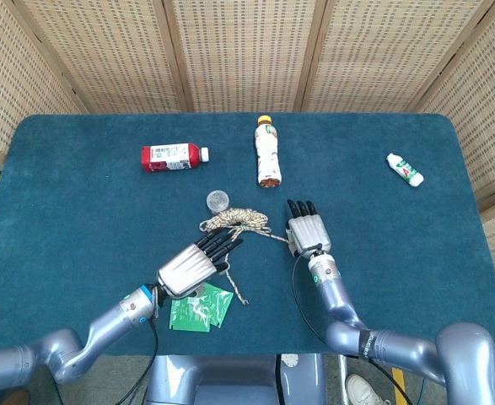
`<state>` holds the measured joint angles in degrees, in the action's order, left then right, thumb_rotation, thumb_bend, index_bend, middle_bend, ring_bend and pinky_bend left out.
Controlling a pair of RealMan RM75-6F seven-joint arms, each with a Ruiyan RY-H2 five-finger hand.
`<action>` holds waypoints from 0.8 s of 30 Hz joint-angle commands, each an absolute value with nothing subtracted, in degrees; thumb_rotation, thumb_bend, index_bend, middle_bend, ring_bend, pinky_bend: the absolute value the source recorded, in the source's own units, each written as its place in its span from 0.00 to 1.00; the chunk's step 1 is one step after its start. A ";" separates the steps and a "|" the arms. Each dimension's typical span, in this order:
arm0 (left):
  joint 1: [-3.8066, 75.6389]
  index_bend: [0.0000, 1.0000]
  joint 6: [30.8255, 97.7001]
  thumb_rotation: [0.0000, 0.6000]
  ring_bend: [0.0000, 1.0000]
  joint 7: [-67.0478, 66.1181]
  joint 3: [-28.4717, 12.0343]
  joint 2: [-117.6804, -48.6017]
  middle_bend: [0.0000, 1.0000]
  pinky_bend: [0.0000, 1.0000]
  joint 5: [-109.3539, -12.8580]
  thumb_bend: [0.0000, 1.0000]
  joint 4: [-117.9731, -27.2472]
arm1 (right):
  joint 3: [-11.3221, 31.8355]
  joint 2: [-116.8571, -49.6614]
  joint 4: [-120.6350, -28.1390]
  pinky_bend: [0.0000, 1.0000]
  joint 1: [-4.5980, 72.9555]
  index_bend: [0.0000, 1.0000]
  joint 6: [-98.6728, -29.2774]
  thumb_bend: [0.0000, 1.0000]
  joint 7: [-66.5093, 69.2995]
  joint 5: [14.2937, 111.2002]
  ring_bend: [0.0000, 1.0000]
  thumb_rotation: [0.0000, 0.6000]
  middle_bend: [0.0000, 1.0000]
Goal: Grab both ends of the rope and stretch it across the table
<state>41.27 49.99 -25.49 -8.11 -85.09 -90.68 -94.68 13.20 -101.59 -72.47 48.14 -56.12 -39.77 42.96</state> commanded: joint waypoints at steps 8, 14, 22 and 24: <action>45.33 0.46 44.99 1.00 0.00 -30.73 -7.29 -93.37 0.00 0.00 -83.45 0.21 -89.38 | 13.26 -102.09 -71.21 0.00 48.26 0.65 -55.32 0.52 -38.77 42.53 0.00 1.00 0.03; 46.22 0.46 44.74 1.00 0.00 -33.33 -6.57 -95.64 0.00 0.00 -80.49 0.23 -88.13 | 13.14 -102.33 -70.73 0.00 48.22 0.65 -55.04 0.52 -38.27 42.60 0.00 1.00 0.03; 47.32 0.52 44.76 1.00 0.00 -34.32 -6.31 -98.11 0.00 0.00 -77.60 0.27 -86.88 | 13.08 -102.80 -69.72 0.00 48.21 0.65 -54.78 0.53 -37.75 42.67 0.00 1.00 0.03; 47.73 0.52 44.58 1.00 0.00 -34.88 -6.23 -98.60 0.00 0.00 -76.89 0.28 -86.46 | 13.05 -102.87 -69.19 0.00 48.09 0.65 -54.71 0.55 -37.57 42.56 0.00 1.00 0.03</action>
